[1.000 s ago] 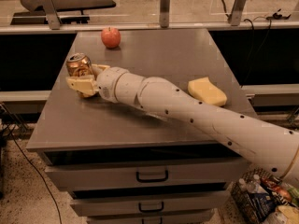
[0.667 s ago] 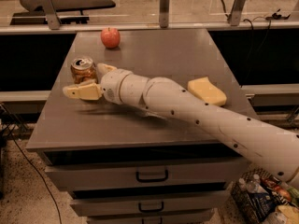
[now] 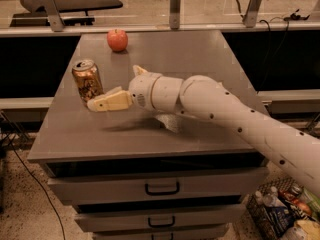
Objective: Place orange can upright
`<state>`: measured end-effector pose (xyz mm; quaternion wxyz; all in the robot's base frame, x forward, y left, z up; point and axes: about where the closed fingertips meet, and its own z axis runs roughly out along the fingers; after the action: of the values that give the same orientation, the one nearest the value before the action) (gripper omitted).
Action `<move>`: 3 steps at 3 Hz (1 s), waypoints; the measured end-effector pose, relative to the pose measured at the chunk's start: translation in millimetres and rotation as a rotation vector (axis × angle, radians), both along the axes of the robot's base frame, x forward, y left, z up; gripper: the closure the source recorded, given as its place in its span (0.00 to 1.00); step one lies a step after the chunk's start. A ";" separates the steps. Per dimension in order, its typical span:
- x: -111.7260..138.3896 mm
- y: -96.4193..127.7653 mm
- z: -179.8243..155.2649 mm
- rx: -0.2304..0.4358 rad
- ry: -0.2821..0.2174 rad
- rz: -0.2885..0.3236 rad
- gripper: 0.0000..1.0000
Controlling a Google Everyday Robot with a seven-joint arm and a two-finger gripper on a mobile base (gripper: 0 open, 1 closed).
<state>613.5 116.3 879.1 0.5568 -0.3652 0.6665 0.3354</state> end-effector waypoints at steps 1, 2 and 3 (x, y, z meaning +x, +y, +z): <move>-4.2 -46.2 0.0 -0.056 -0.010 0.025 0.00; -2.4 -95.8 9.8 -0.088 -0.055 0.012 0.00; 8.9 -133.3 27.2 -0.117 -0.127 -0.007 0.00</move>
Offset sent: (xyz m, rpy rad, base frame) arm 0.0017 -0.1661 0.0232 -0.1268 -0.1149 -0.0212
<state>622.4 -17.0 906.3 0.5768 -0.4154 0.6494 0.2701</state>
